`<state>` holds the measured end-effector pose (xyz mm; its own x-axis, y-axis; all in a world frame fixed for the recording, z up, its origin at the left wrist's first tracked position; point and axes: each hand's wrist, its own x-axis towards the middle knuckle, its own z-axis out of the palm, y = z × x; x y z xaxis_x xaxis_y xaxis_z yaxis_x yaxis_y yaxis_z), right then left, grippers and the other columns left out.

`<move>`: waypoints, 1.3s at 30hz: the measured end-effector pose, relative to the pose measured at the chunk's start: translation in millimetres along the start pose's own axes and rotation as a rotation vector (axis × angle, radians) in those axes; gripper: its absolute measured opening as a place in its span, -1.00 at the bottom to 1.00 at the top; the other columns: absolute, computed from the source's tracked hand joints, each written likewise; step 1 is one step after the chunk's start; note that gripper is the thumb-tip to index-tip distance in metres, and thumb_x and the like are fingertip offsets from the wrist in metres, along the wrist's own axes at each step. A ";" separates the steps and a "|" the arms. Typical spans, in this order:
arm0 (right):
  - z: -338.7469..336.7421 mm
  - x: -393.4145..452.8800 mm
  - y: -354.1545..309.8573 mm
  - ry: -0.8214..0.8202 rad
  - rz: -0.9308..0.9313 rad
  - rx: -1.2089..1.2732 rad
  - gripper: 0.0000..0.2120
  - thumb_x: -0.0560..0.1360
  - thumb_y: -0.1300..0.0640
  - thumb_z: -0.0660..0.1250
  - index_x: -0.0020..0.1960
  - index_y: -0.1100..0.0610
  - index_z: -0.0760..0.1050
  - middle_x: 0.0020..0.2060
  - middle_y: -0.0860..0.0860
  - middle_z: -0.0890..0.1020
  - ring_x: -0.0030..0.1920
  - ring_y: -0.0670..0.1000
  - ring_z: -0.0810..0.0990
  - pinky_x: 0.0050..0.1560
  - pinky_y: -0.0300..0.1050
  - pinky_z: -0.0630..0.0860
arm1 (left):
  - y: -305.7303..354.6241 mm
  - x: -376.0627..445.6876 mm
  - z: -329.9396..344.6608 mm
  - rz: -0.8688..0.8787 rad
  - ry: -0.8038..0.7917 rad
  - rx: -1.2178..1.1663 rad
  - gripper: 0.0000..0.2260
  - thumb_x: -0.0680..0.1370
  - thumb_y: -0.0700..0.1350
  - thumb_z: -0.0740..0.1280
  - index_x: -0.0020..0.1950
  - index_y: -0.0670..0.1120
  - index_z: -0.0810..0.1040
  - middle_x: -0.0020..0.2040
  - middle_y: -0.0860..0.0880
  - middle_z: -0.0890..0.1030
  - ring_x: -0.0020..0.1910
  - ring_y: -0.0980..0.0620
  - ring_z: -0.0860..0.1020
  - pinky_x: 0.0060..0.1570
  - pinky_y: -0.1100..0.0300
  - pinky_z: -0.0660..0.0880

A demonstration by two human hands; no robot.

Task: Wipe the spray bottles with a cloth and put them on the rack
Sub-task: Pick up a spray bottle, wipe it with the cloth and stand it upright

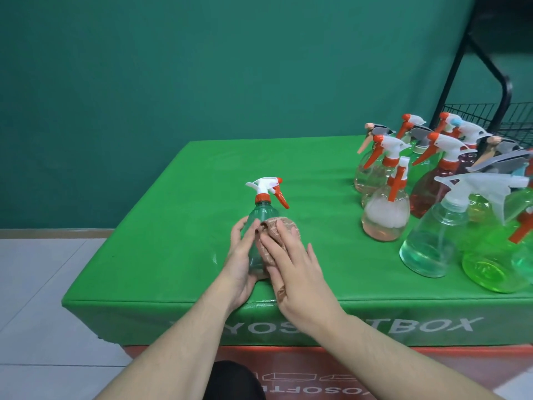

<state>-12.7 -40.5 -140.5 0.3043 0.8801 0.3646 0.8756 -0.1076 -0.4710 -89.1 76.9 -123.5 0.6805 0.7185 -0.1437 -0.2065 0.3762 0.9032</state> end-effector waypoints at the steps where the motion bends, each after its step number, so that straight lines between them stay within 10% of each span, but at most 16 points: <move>1: 0.7 -0.8 2.5 0.005 -0.013 0.000 -0.48 0.69 -0.05 -0.02 0.62 -0.25 -0.02 0.63 -0.24 -0.14 0.64 -0.01 -0.14 0.60 0.27 -0.08 | 0.0 0.4 -1.0 -0.007 0.004 -0.029 -0.34 0.38 0.21 0.42 0.45 0.08 0.37 0.19 -0.10 0.70 0.01 -0.10 0.69 -0.13 -0.04 0.62; 12: -5.6 26.9 -3.9 0.137 -0.080 0.158 -0.50 0.68 -0.01 0.00 0.61 -0.03 0.23 0.64 -0.07 0.07 0.64 -0.01 -0.10 0.62 0.12 0.01 | 1.1 1.1 -3.2 -0.049 -0.062 -0.137 -0.52 0.52 0.16 0.28 0.34 -0.06 0.60 0.23 -0.09 0.69 0.18 -0.07 0.62 0.14 -0.11 0.55; 21: -30.5 75.8 -6.2 0.037 0.158 0.319 -0.56 0.71 0.01 0.08 0.59 -0.10 0.25 0.63 -0.15 0.08 0.58 -0.13 0.14 0.57 -0.05 0.15 | 2.0 0.1 -4.0 -0.076 -0.134 0.003 -0.42 0.44 0.19 0.44 0.41 -0.01 0.54 0.25 -0.19 0.67 0.09 -0.19 0.68 -0.03 -0.19 0.66; 28: -23.0 64.1 -15.5 0.080 0.223 0.403 -0.58 0.72 0.00 0.04 0.58 -0.16 0.23 0.48 -0.09 0.35 0.34 -0.13 0.43 0.25 -0.26 0.30 | 1.4 2.2 -7.4 -0.091 -0.087 -0.039 -0.63 0.63 0.08 0.19 0.28 -0.08 0.60 0.11 -0.17 0.71 -0.06 -0.09 0.71 -0.08 -0.12 0.64; 32: -11.4 46.3 -13.8 0.118 0.077 0.320 -0.55 0.72 0.06 0.04 0.60 -0.01 0.22 0.56 -0.11 0.21 0.47 -0.25 0.23 0.56 -0.14 0.18 | 2.3 1.0 -4.7 -0.082 -0.051 -0.076 -0.63 0.70 0.08 0.10 0.21 -0.06 0.64 0.00 -0.09 0.73 -0.09 -0.02 0.69 -0.18 0.02 0.64; 39: 11.6 13.0 -0.5 0.042 -0.049 0.190 -0.46 0.66 -0.11 -0.07 0.64 -0.13 0.03 0.65 -0.12 -0.07 0.64 -0.08 -0.09 0.60 0.13 0.08 | 8.5 -0.9 -1.3 -0.079 0.027 -0.192 -0.44 0.48 0.18 0.38 0.30 -0.20 0.61 0.28 -0.28 0.63 0.26 -0.22 0.60 0.29 -0.08 0.54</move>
<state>-13.5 -23.6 -144.8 0.2823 0.8614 0.4222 0.8041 0.0275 -0.5938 -92.4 80.1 -116.1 0.6812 0.6969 -0.2244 -0.2850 0.5347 0.7955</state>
